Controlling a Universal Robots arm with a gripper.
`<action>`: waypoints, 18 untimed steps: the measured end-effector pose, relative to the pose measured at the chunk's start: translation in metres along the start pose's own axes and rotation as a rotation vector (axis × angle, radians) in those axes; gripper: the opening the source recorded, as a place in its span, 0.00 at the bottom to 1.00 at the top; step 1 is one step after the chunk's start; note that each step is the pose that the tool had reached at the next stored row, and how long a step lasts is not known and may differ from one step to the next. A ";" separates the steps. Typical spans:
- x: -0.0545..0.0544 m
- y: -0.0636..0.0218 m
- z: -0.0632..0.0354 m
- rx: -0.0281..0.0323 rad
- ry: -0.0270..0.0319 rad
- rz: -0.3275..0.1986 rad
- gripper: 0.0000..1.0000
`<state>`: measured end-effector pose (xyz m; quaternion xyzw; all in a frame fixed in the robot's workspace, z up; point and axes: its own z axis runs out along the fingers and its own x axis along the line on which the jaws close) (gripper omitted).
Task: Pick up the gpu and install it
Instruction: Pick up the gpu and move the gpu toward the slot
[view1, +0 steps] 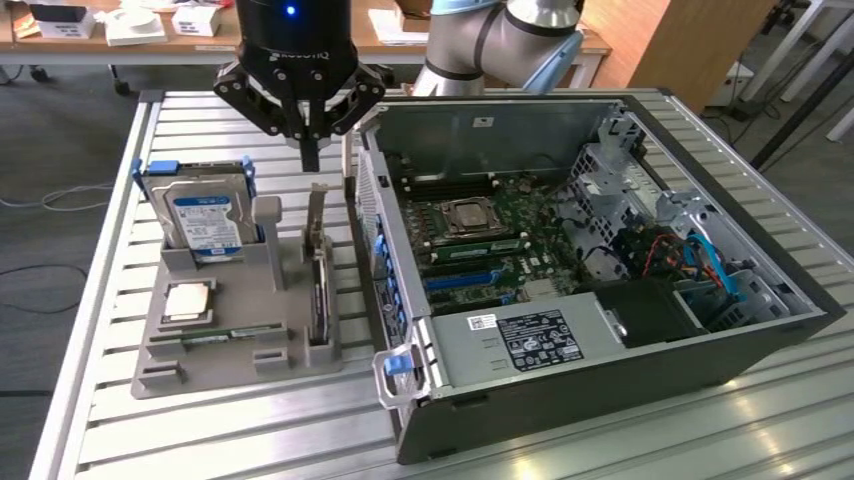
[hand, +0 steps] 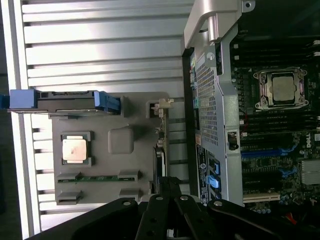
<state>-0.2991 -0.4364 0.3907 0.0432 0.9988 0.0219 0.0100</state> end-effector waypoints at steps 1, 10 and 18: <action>0.000 0.0000 0.0000 0.0000 0.0000 0.000 0.11; 0.000 0.0000 0.0000 0.0000 0.0000 0.000 0.23; 0.000 0.0000 0.0000 0.0000 0.0000 0.000 0.42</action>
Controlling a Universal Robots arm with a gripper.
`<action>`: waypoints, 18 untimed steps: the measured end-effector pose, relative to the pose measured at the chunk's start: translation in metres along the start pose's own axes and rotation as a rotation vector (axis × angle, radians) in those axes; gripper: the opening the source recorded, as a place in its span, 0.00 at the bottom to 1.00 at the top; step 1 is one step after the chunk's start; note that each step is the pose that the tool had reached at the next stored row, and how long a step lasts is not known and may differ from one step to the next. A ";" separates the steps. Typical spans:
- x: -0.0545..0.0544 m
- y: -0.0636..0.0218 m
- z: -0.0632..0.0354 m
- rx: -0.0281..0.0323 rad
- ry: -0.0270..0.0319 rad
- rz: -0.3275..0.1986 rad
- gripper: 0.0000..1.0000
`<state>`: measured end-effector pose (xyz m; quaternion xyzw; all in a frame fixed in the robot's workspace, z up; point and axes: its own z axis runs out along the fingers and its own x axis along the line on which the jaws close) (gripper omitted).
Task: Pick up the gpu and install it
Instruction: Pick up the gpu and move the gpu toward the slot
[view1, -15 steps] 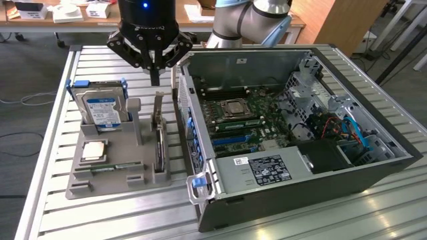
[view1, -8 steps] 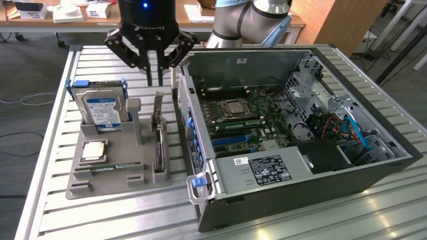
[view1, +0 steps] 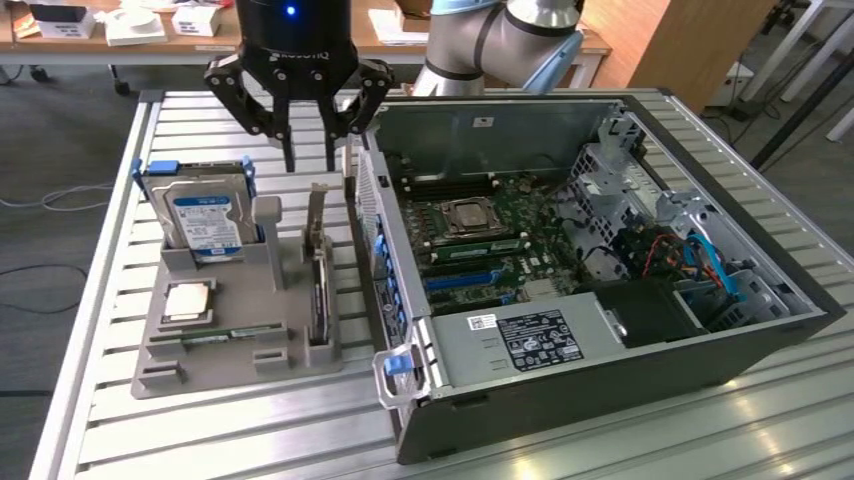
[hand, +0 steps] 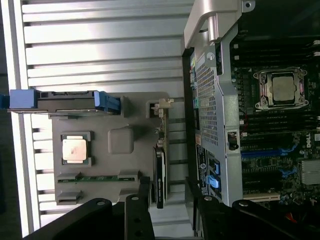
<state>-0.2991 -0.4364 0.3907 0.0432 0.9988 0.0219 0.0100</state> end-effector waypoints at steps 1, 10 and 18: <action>0.000 0.0000 0.0004 -0.0002 -0.0002 0.000 0.42; 0.000 -0.0008 0.0159 -0.0009 0.0000 0.000 0.42; 0.001 -0.0016 0.0306 -0.0009 0.0000 0.000 0.42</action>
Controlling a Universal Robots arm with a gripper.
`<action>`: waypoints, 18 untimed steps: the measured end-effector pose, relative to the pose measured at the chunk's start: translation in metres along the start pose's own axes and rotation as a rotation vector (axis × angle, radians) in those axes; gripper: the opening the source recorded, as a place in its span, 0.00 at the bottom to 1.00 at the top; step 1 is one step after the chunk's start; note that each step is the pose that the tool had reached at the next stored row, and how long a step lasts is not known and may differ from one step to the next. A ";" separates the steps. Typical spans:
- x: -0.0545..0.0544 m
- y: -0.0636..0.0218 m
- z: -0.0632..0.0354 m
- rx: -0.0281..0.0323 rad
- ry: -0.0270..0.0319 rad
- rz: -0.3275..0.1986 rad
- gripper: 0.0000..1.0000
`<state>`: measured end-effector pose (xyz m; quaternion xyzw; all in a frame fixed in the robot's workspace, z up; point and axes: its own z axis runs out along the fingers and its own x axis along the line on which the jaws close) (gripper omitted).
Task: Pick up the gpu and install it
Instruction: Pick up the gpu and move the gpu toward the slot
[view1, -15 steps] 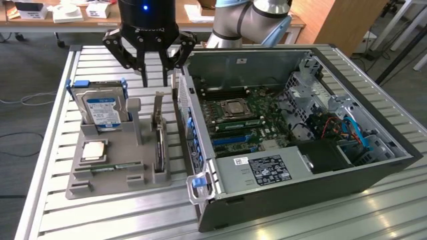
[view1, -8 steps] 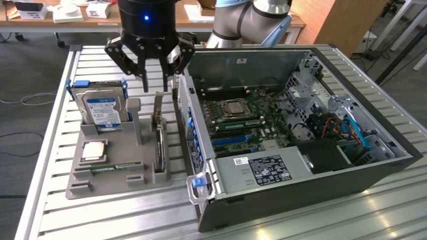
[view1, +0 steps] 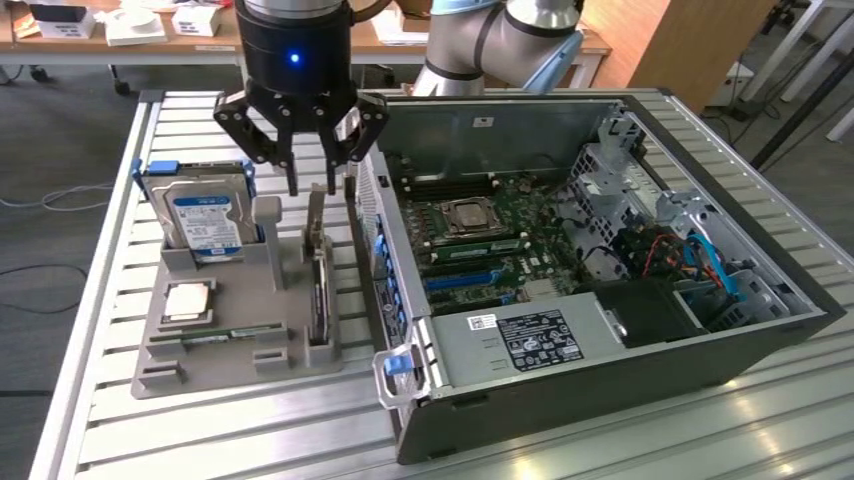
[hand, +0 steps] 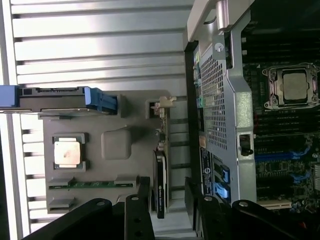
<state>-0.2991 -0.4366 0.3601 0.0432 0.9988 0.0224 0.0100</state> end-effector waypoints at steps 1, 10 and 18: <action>0.000 -0.0001 0.0018 0.0001 0.0000 0.000 0.42; 0.000 -0.0011 0.0181 0.0000 -0.0001 0.000 0.42; 0.001 -0.0024 0.0326 0.0000 0.0000 0.000 0.42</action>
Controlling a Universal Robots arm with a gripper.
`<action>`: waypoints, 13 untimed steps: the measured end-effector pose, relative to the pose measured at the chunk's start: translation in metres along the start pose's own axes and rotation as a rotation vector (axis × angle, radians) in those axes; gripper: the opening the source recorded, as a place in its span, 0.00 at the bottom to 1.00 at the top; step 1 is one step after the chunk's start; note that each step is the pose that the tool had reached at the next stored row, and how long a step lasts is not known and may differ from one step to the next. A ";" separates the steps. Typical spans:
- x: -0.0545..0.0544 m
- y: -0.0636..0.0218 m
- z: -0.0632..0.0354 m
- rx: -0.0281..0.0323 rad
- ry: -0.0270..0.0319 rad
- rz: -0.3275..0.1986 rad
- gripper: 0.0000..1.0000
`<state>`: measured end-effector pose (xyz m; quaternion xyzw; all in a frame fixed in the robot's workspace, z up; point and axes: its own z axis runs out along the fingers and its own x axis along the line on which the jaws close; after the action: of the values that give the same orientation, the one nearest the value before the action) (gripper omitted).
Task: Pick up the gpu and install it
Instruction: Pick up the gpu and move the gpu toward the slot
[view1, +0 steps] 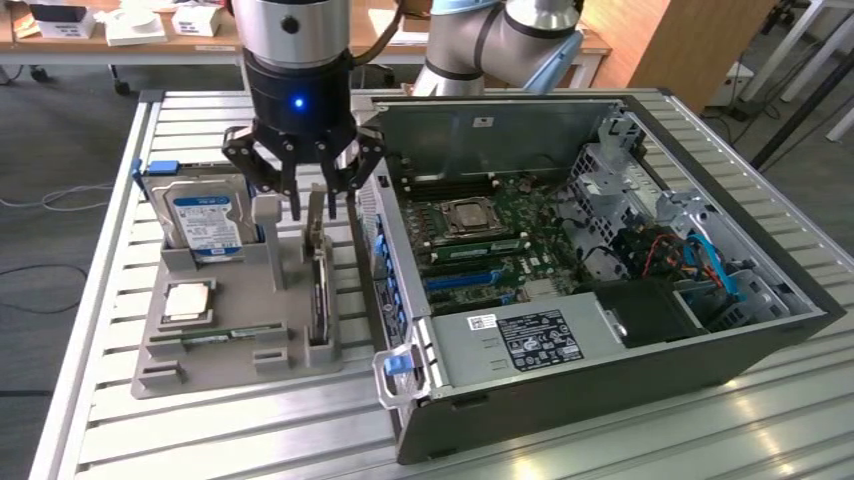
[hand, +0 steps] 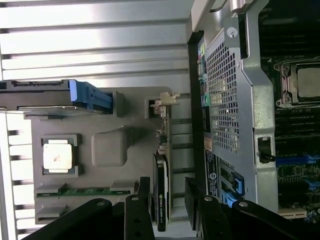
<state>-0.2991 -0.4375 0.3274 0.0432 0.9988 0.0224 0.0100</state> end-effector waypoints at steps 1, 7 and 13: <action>0.000 -0.0001 0.0018 0.0000 -0.0001 0.000 0.42; 0.000 -0.0005 0.0079 0.0001 0.0001 0.000 0.42; 0.000 -0.0068 0.0077 0.0000 0.0000 0.000 0.42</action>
<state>-0.2991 -0.4440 0.3194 0.0432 0.9988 0.0223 0.0100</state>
